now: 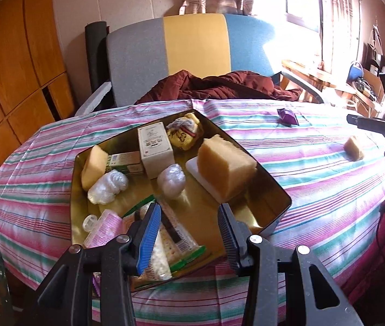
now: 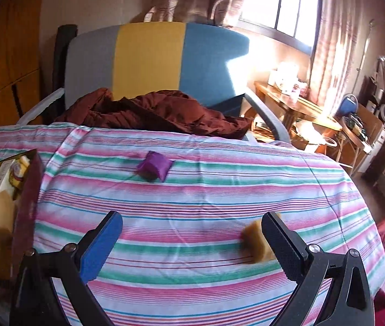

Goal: Organize objects
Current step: 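Withdraw both grippers from the tray toward the purple bag and sponge, then grasp the purple snack bag with the left gripper and lift it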

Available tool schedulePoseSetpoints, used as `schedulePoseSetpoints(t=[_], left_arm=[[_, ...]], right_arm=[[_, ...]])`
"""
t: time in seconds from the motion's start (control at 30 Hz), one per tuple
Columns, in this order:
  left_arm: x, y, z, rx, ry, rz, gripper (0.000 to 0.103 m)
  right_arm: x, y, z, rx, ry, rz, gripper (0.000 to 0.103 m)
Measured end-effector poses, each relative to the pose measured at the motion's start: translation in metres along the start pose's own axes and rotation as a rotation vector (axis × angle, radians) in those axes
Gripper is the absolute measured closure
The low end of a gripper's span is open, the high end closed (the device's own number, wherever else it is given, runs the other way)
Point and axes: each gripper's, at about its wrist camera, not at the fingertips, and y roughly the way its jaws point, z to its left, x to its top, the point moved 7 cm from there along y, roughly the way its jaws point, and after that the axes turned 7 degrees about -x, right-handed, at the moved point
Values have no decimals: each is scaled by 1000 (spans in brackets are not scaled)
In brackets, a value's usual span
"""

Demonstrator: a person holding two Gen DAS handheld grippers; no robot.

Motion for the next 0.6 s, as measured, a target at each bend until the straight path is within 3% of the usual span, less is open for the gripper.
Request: schedulePoseSetpoints(t=[0.17, 0.37, 0.6], left_arm=[[7, 7, -14, -17, 22, 15, 59], [22, 21, -41, -73, 45, 29, 59], [50, 40, -87, -172, 87, 44, 59]], right_arm=[[-18, 31, -63, -74, 232, 82, 0], [-33, 41, -119, -128, 491, 148, 0], [-61, 48, -160, -85, 774, 224, 0]])
